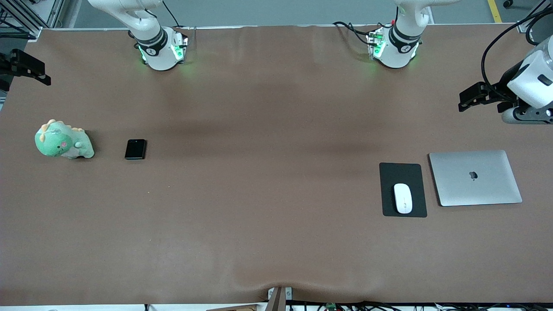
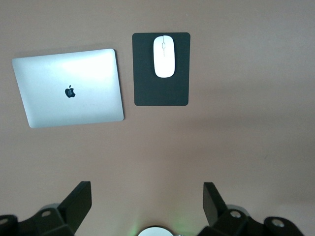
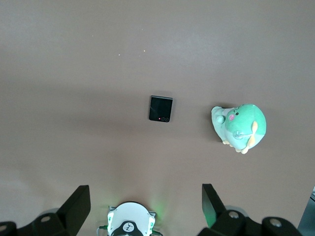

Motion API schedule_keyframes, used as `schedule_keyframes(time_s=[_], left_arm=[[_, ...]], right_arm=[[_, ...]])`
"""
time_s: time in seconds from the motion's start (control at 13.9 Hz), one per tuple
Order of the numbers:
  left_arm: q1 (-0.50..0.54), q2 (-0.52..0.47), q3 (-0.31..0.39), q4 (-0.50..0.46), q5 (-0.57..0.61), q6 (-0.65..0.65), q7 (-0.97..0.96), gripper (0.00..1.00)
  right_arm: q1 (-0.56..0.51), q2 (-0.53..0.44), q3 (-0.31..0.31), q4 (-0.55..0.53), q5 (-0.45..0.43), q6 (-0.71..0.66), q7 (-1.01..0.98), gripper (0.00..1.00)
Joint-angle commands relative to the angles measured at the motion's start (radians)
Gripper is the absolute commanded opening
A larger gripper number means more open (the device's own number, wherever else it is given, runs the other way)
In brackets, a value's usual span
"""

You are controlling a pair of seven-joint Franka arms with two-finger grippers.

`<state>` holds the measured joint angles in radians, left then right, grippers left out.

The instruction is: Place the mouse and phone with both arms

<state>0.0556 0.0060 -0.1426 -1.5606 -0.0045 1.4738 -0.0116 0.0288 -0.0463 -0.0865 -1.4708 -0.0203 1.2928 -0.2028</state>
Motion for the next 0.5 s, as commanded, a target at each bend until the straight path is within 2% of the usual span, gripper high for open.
schedule_keyframes(time_s=[0.0,0.43], left_arm=[[0.007,-0.009,-0.008,-0.001,0.020,-0.012,0.051,1.00],[0.010,-0.003,-0.006,0.001,0.020,-0.009,0.052,1.00]], right_arm=[[0.014,-0.049,-0.010,-0.057,0.034,0.029,0.065,1.00],[0.016,-0.060,-0.007,-0.072,0.048,0.060,0.097,1.00]])
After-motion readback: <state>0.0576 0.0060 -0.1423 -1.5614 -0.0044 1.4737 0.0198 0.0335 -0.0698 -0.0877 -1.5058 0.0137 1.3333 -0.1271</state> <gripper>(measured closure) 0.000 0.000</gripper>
